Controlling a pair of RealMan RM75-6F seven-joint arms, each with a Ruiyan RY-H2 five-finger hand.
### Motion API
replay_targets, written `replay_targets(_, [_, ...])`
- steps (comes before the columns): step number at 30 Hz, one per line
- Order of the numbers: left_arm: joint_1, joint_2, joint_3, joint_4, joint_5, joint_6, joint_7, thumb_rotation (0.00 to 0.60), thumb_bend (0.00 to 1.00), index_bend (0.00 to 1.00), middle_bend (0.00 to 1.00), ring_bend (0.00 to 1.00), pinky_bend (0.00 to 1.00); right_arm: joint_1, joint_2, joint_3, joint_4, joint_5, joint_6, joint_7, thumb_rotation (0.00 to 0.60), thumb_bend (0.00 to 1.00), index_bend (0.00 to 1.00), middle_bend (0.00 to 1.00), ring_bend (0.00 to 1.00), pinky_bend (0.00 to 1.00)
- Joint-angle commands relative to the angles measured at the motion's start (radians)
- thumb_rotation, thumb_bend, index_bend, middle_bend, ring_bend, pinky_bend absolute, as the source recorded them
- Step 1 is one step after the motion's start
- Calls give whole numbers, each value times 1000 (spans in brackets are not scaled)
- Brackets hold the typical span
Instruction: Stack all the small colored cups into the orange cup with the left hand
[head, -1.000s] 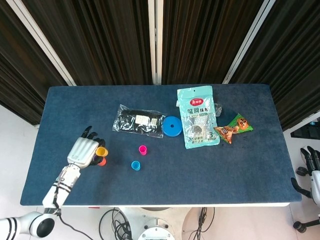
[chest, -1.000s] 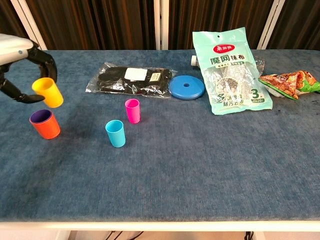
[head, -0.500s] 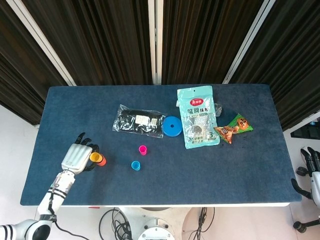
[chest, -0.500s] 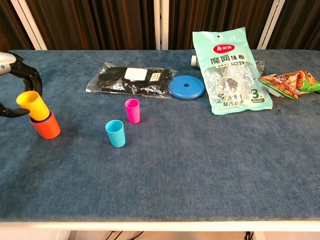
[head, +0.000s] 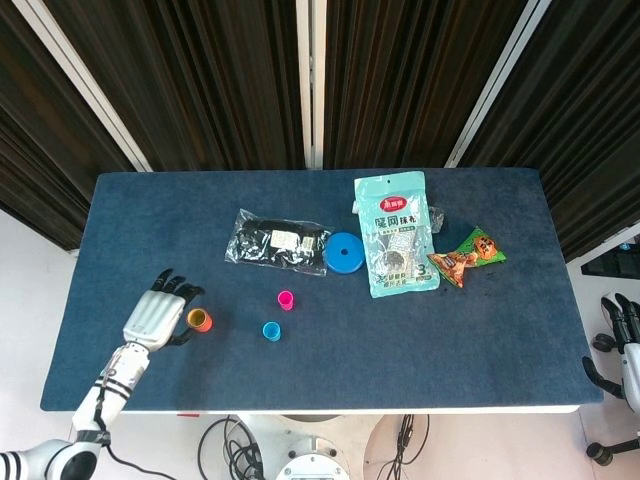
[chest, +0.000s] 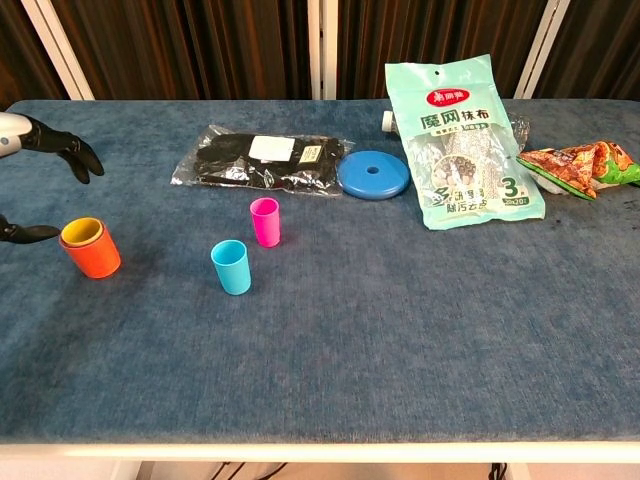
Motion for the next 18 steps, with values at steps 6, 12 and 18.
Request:
replay_targets(6, [-14, -12, -1, -51, 182, 34, -5, 600, 263, 277, 285, 106, 46, 0, 5, 6, -4, 7, 3, 3, 600, 242, 0, 0, 0, 0])
replay_targets(12, [-51, -82, -20, -31, 206, -1, 49, 600, 264, 305, 305, 107, 43, -2, 18, 5, -15, 0, 10, -3, 600, 264, 0, 0, 0, 0])
replay_targets(18, [-81, -165, -39, -1, 182, -34, 99, 600, 264, 305, 323, 107, 42, -5, 28, 7, -14, 4, 11, 13, 600, 268, 0, 0, 0, 0])
